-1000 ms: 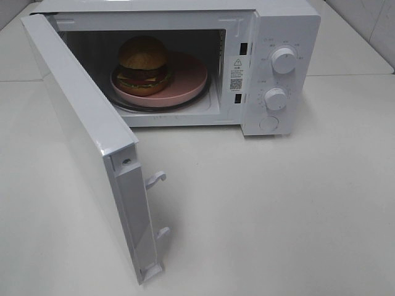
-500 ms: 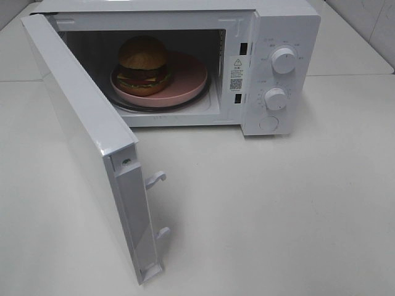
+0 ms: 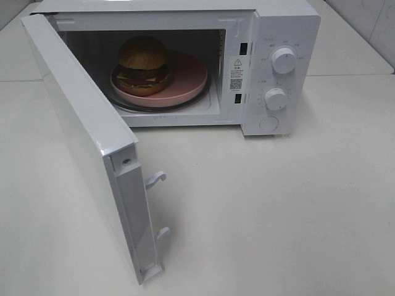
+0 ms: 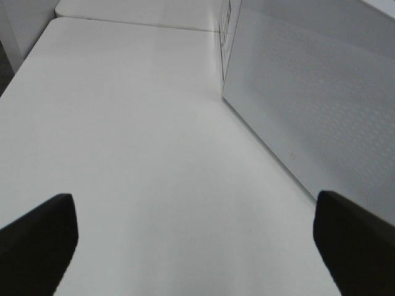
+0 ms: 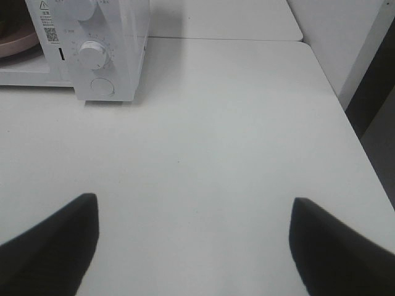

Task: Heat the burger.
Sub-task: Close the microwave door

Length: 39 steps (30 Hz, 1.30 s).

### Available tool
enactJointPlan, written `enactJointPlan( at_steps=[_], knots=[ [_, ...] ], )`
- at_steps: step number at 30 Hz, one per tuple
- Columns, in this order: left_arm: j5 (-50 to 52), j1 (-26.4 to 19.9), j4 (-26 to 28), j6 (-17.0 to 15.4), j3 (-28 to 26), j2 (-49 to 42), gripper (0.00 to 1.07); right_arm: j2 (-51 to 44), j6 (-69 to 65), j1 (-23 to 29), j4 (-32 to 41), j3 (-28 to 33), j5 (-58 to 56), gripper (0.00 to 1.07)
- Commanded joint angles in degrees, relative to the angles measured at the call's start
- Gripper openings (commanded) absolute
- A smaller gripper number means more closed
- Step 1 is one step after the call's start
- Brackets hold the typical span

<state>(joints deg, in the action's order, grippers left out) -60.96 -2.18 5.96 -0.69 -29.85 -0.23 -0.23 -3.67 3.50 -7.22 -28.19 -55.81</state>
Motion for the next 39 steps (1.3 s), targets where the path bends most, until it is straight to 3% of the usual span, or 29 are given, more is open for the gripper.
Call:
enactJointPlan(
  at_steps=[1, 3, 6, 7, 12, 14, 16, 17, 20, 21, 22, 34, 37, 39],
  knots=[
    [3.44, 0.06, 0.11, -0.80, -1.26, 0.52, 0.90, -2.01, 0.63, -0.23, 0.11, 0.11, 0.74, 0.76],
    [7.96, 0.06, 0.06, -0.74, -1.55, 1.60, 0.79, -2.01, 0.63, -0.23, 0.11, 0.11, 0.74, 0.76],
    [9.05, 0.06, 0.00, -0.74, -1.55, 1.95, 0.75, -2.01, 0.63, -0.23, 0.11, 0.11, 0.74, 0.76],
    [11.12, 0.06, -0.17, -0.74, -1.32, 2.69, 0.68, -2.01, 0.63, -0.23, 0.11, 0.11, 0.74, 0.76],
    [15.47, 0.06, -0.69, -0.74, -0.11, 5.04, 0.54, -2.01, 0.63, -0.23, 0.11, 0.11, 0.74, 0.76],
    [20.28, 0.06, -0.74, -0.74, 0.74, 8.25, 0.35, -2.01, 0.63, -0.23, 0.11, 0.11, 0.74, 0.76],
    [21.31, 0.06, -0.74, -0.74, 0.80, 9.22, 0.30, -2.01, 0.63, -0.23, 0.11, 0.11, 0.74, 0.76],
    [24.12, 0.06, -0.74, -0.74, 1.09, 11.12, 0.18, -2.01, 0.63, -0.23, 0.11, 0.11, 0.74, 0.76],
    [25.21, 0.06, -0.74, -0.74, 1.09, 12.15, 0.13, -2.01, 0.63, -0.23, 0.11, 0.11, 0.74, 0.76],
    [27.90, 0.06, -0.74, -0.69, 1.09, 14.44, 0.03, -2.01, 0.63, -0.23, 0.11, 0.11, 0.74, 0.76],
    [29.28, 0.06, -0.92, -0.52, 1.09, 15.36, 0.00, -2.01, 0.63, -0.23, 0.11, 0.11, 0.74, 0.76],
    [54.89, 0.06, -0.92, -0.34, 1.09, 31.40, 0.00, -2.01, 0.63, -0.23, 0.11, 0.11, 0.74, 0.76],
    [56.72, 0.06, -0.92, -0.34, 1.15, 32.77, 0.00, -2.01, 0.63, -0.23, 0.11, 0.11, 0.74, 0.76],
    [66.63, 0.06, -0.92, -0.57, 4.18, 37.53, 0.00, -2.01, 0.63, -0.23, 0.11, 0.11, 0.74, 0.76]
  ],
)
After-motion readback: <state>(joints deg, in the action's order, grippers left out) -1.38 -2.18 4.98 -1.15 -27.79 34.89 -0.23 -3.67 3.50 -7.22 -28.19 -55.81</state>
